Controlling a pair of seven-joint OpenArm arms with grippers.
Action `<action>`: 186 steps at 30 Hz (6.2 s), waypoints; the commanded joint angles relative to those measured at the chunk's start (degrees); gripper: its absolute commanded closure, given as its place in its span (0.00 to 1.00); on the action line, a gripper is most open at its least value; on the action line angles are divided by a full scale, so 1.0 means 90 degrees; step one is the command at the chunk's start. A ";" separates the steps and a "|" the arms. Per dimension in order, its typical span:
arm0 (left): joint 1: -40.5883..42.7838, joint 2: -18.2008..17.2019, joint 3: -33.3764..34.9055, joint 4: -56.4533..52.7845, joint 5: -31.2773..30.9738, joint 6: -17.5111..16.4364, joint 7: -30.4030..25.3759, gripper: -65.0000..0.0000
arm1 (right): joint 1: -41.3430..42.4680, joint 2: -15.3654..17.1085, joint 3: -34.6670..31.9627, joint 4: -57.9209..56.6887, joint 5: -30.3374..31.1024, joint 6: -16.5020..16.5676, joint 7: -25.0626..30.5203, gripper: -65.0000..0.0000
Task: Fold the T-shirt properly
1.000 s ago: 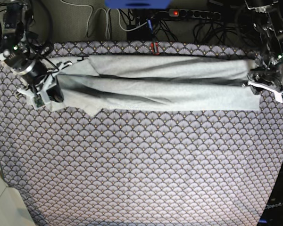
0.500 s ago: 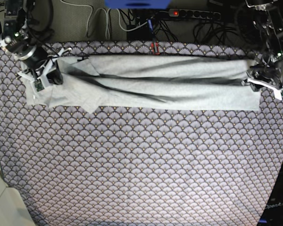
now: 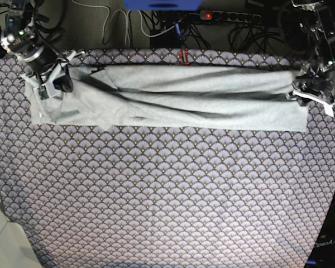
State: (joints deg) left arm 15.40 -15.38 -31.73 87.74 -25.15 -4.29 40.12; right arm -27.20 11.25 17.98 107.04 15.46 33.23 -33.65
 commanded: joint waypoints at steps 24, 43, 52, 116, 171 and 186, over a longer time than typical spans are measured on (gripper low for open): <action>-0.0104 -0.0103 -0.0035 -0.0504 -0.0024 -0.0016 -0.0165 0.62 | -0.0069 0.0074 0.0000 -0.0499 0.0094 -0.0005 0.0110 0.61; -0.0241 -0.0006 0.0013 -0.0572 0.0005 -0.1061 -0.0106 0.29 | -0.0069 0.0084 -0.0010 -0.0490 0.0094 0.0005 0.0110 0.61; -0.0368 0.0102 0.0013 -0.0582 0.0025 -0.1042 -0.0106 0.29 | 0.0038 0.0074 -0.0010 -0.0490 0.0094 0.0005 0.0061 0.61; -0.0905 0.2583 0.4995 0.1684 0.1275 0.0082 0.1467 0.99 | 0.0116 0.0064 -0.0010 -0.0490 0.0094 0.0005 0.0051 0.62; -0.1032 0.1254 0.3755 0.1196 0.0074 0.0033 0.1476 0.61 | 0.2402 0.0445 0.2198 -0.2473 0.0123 0.0752 -0.1199 0.60; -0.1130 0.1293 0.3764 0.1186 0.0074 0.0033 0.1476 0.61 | 0.2803 0.0816 0.2491 -0.1779 0.0123 0.0752 -0.2440 0.60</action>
State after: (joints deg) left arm 6.02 -3.84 2.24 97.58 -23.86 -3.66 54.17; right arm -2.68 17.37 40.14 89.80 15.90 39.77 -57.08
